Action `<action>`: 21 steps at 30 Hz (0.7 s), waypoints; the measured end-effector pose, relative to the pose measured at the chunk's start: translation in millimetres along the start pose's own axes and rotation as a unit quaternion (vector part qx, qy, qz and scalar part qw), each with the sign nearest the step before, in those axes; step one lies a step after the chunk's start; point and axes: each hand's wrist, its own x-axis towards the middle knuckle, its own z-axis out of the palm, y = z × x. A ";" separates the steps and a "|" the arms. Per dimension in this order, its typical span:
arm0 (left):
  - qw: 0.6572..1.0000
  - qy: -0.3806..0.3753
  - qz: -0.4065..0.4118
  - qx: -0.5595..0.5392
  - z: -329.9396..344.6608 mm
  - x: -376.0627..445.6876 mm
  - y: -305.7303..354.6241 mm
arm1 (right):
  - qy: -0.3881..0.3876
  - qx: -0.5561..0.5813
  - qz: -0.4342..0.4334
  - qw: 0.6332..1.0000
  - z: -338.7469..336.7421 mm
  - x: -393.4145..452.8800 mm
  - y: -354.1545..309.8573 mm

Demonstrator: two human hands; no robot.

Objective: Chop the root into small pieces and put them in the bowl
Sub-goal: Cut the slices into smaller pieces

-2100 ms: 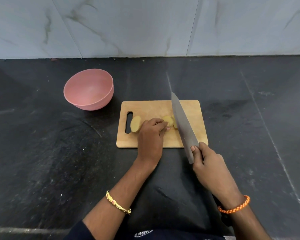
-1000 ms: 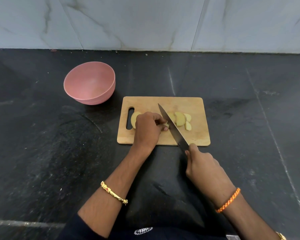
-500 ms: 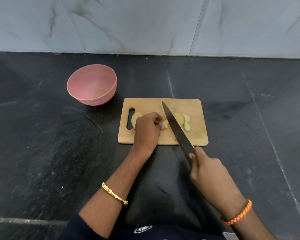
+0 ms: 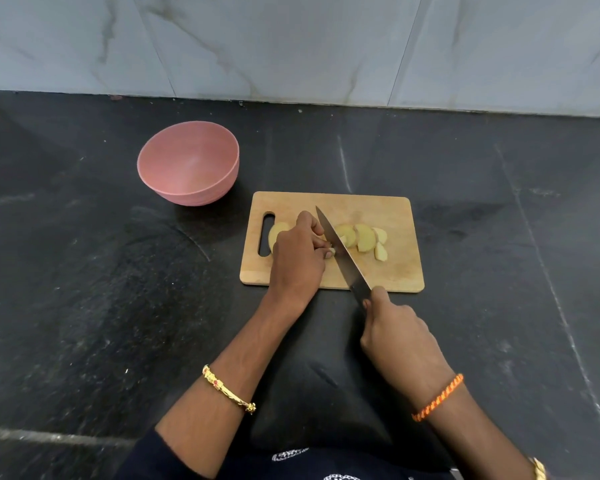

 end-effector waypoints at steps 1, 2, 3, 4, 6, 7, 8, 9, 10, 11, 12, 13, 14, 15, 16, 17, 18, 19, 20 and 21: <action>1.000 0.003 0.001 0.002 0.6 -0.5 -0.4 | 0.001 -0.004 -0.002 1.000 -0.5 2.0 -2.3; 1.000 0.008 0.001 0.003 1.1 -1.3 -0.7 | 0.000 -0.007 -0.003 1.000 -0.2 2.6 -3.0; 1.000 0.016 0.001 0.003 1.7 -1.8 -0.8 | -0.005 -0.009 -0.002 1.000 0.1 1.4 -2.4; 1.000 0.024 0.000 0.002 2.4 -2.3 -0.5 | -0.013 -0.011 0.000 1.000 -0.6 -2.0 -0.1; 0.999 0.033 0.001 0.006 2.1 -2.9 0.4 | -0.035 -0.013 0.009 0.999 -4.0 -13.7 7.4; 0.999 0.035 0.002 0.007 1.9 -2.9 0.7 | -0.045 -0.010 0.012 0.999 -6.1 -20.1 11.8; 0.999 0.037 0.002 0.006 1.3 -3.3 1.2 | -0.051 -0.004 0.014 0.999 -8.2 -25.8 15.8; 0.999 0.037 0.000 0.003 0.6 -3.7 1.7 | -0.049 0.004 0.013 0.999 -10.0 -30.3 18.4; 0.999 0.035 -0.003 0.002 -0.2 -3.6 2.4 | -0.040 0.014 0.011 0.999 -11.3 -33.3 19.5; 0.999 0.034 -0.006 0.003 -0.8 -3.2 3.2 | -0.026 0.025 0.007 0.999 -12.3 -34.5 19.2; 0.999 0.033 -0.007 0.006 -1.2 -2.8 3.9 | -0.013 0.036 0.002 0.999 -12.9 -33.7 18.2; 0.999 0.032 -0.008 0.010 -1.2 -2.7 4.4 | -0.003 0.044 -0.003 0.999 -13.1 -32.0 16.2; 0.999 0.031 -0.009 0.014 -1.1 -2.8 4.6 | 0.004 0.046 -0.007 0.999 -12.9 -29.5 14.3; 0.999 0.031 -0.009 0.019 -0.8 -2.7 4.6 | 0.007 0.044 -0.009 0.999 -12.7 -26.4 12.2; 0.999 0.031 -0.009 0.023 -0.5 -2.7 3.9 | 0.006 0.041 -0.009 0.999 -11.6 -23.3 10.8; 0.999 0.032 -0.008 0.026 0.0 -2.8 2.9 | 0.003 0.039 -0.008 0.999 -10.2 -20.7 9.6; 0.999 0.034 -0.006 0.027 0.3 -2.8 1.8 | -0.001 0.036 -0.007 0.999 -8.5 -18.3 8.7; 0.999 0.035 -0.003 0.028 0.9 -2.5 1.3 | -0.005 0.034 -0.005 0.999 -7.1 -16.5 7.8; 0.999 0.035 0.000 0.028 1.3 -2.5 0.8 | -0.009 0.032 -0.002 0.999 -5.9 -15.3 7.1; 0.999 0.035 0.002 0.027 1.7 -2.4 0.5 | -0.011 0.032 0.001 0.999 -4.8 -14.5 6.4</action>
